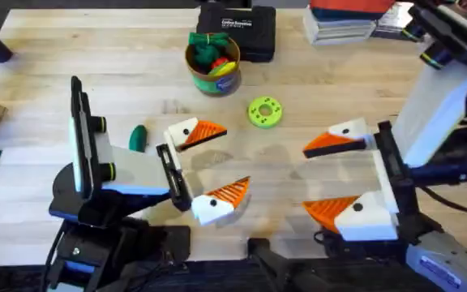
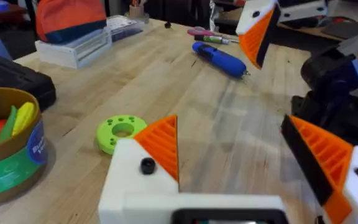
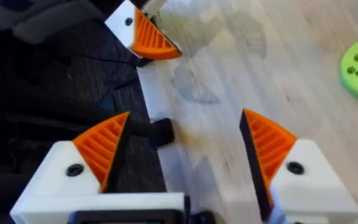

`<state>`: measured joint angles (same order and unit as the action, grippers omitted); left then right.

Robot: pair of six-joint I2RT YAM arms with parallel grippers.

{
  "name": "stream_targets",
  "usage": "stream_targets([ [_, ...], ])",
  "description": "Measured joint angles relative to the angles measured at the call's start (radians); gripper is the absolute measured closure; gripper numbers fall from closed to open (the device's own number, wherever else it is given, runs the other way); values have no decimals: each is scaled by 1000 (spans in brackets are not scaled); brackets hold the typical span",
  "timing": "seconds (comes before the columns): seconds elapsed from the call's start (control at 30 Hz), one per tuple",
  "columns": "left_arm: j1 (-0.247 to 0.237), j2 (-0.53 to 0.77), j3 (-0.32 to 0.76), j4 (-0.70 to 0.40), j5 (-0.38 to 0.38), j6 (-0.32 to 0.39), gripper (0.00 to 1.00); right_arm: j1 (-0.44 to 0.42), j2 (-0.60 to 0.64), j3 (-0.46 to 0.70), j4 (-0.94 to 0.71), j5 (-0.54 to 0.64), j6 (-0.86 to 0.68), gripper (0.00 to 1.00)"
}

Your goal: Pick up the gripper from the table and insert it into the empty holder that is missing its gripper. Then pick up a screw, insert it into the mounting hole, and use the screwdriver to tighten it. Finally, clean up the table by picking up the vegetable and placing it into the bucket.

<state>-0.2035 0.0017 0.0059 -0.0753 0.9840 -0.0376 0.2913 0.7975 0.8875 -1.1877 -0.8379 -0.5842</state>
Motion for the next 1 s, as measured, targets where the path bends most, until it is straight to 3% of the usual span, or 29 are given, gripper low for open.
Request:
stream_targets([
  [0.03, 0, 0, 0, 0, 0, -1, 50, 0, 0, 0, 7, -4, -21, 8],
  [0.23, 0, 0, 0, 0, 0, 2, 948, 0, 1, 0, 50, -17, -74, 8],
  [0.27, 0, 0, 0, 1, 0, 3, 985, 0, 1, 0, 61, -17, -77, 8],
  [0.47, 0, 0, 0, 1, -1, 3, 993, 0, 1, 0, 118, 7, -75, 8],
  [0.63, 0, 0, 0, 0, -1, 3, 993, -39, 50, 0, 230, 181, 65, 8],
  [0.8, 0, 0, 0, 1, -1, 3, 993, -178, 198, 0, 341, 372, 226, 7],
  [1.0, 0, 0, 0, 1, -1, 3, 993, -386, 371, 63, 321, 651, 382, 7],
])
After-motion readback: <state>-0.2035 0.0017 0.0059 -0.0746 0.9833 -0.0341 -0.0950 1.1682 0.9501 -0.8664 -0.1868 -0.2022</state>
